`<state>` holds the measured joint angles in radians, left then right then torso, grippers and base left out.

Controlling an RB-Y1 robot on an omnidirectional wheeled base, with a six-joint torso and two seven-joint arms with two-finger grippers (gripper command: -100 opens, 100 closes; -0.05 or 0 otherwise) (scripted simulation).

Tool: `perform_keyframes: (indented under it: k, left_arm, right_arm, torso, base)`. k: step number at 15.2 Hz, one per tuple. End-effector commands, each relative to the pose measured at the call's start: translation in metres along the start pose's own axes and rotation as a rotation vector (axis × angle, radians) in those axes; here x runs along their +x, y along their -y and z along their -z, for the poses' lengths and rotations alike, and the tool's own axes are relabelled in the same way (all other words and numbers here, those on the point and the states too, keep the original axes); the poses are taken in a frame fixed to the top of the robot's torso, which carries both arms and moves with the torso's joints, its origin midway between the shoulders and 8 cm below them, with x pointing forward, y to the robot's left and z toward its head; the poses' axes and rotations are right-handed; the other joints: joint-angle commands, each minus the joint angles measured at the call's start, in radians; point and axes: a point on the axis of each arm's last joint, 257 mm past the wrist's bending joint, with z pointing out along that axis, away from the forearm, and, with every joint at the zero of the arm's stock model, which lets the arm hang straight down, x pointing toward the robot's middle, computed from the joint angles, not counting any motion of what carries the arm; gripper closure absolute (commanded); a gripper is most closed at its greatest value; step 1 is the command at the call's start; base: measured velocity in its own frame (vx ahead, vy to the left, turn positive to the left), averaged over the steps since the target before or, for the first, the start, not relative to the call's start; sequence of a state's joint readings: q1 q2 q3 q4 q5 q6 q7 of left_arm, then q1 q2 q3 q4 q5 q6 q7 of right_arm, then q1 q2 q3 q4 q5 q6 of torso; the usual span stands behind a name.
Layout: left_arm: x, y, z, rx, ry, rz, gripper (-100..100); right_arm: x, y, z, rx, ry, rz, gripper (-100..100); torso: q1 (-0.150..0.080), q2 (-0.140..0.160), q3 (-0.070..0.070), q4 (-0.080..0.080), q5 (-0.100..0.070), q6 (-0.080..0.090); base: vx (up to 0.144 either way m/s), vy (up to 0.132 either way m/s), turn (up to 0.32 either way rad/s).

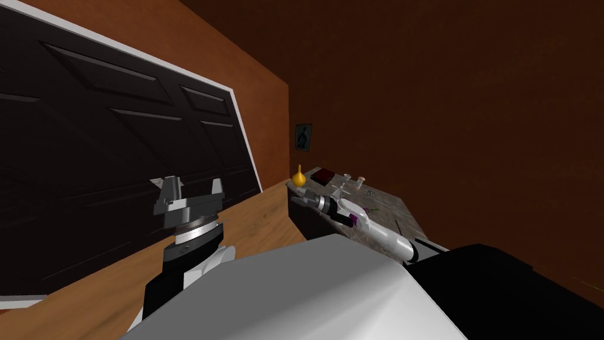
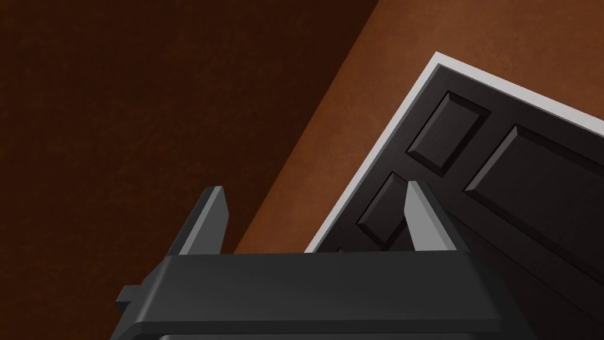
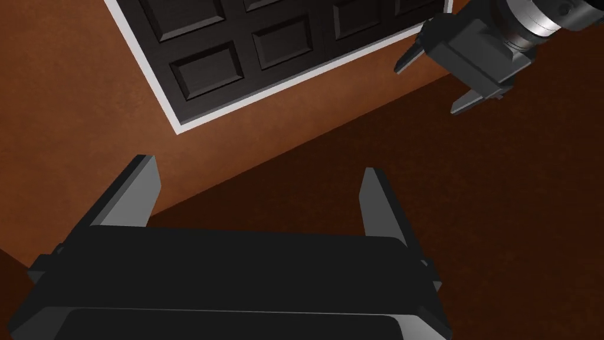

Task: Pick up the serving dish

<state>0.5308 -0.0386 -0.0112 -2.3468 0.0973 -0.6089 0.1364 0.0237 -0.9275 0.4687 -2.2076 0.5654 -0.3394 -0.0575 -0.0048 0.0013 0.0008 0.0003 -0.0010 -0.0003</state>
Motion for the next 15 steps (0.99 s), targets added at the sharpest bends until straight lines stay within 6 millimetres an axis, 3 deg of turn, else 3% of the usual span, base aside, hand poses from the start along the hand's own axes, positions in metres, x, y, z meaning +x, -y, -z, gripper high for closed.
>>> perform_keyframes:
  k: [1, 3, 4, 8, 9, 11, 12, 14, 15]
  left_arm:
    - [0.000, 0.000, 0.000, 0.000, 0.000, 0.000, 0]
    - [0.000, 0.000, 0.000, 0.000, 0.000, 0.000, 0]
    - [0.000, 0.000, 0.000, 0.000, 0.000, 0.000, 0]
    - [0.000, 0.000, 0.000, 0.000, 0.000, 0.000, 0]
    - [0.000, 0.000, 0.000, 0.000, 0.000, 0.000, 0]
    - [0.000, 0.000, 0.000, 0.000, 0.000, 0.000, 0]
    - [0.000, 0.000, 0.000, 0.000, 0.000, 0.000, 0]
    - [0.000, 0.000, 0.000, 0.000, 0.000, 0.000, 0]
    - [0.000, 0.000, 0.000, 0.000, 0.000, 0.000, 0]
  right_arm:
    - [0.022, 0.002, 0.002, -0.016, -0.083, 0.072, -100]
    - [0.031, 0.005, 0.009, -0.014, -0.123, 0.099, -100]
    - [0.048, 0.007, 0.013, -0.028, -0.185, 0.149, -100]
    - [0.071, 0.019, 0.030, -0.033, -0.296, 0.233, -100]
    - [0.086, 0.025, 0.038, -0.045, -0.356, 0.283, -100]
    - [0.090, 0.029, 0.046, -0.042, -0.384, 0.298, -100]
    - [0.107, 0.036, 0.058, -0.055, -0.451, 0.348, -100]
    - [0.108, 0.040, 0.064, -0.050, -0.472, 0.359, -100]
    - [0.122, 0.049, 0.079, -0.061, -0.540, 0.409, -100]
  torso:
    - [0.000, 0.000, 0.000, 0.000, 0.000, 0.000]
    - [-0.001, 0.001, 0.000, 0.000, 0.000, 0.000]
    - [-0.001, 0.000, 0.000, 0.000, 0.000, 0.001]
    - [-0.001, 0.000, 0.000, 0.000, 0.000, 0.000]
    - [0.000, 0.000, 0.000, 0.000, 0.000, 0.001]
    - [0.000, -0.001, 0.000, 0.000, 0.000, 0.000]
    - [0.001, -0.001, 0.000, 0.000, 0.000, 0.001]
    - [0.001, -0.001, -0.001, 0.000, 0.000, 0.000]
    - [0.001, -0.001, -0.001, 0.000, 0.000, 0.000]
  base:
    - [-0.058, -0.060, 0.228]
    - [-0.055, -0.056, 0.122]
    - [-0.045, -0.044, 0.127]
    - [-0.048, -0.048, 0.161]
    - [-0.039, -0.038, 0.121]
    - [-0.035, -0.033, 0.117]
    - [-0.031, -0.034, 0.122]
    - [-0.032, -0.031, 0.119]
    - [-0.033, -0.031, 0.146]
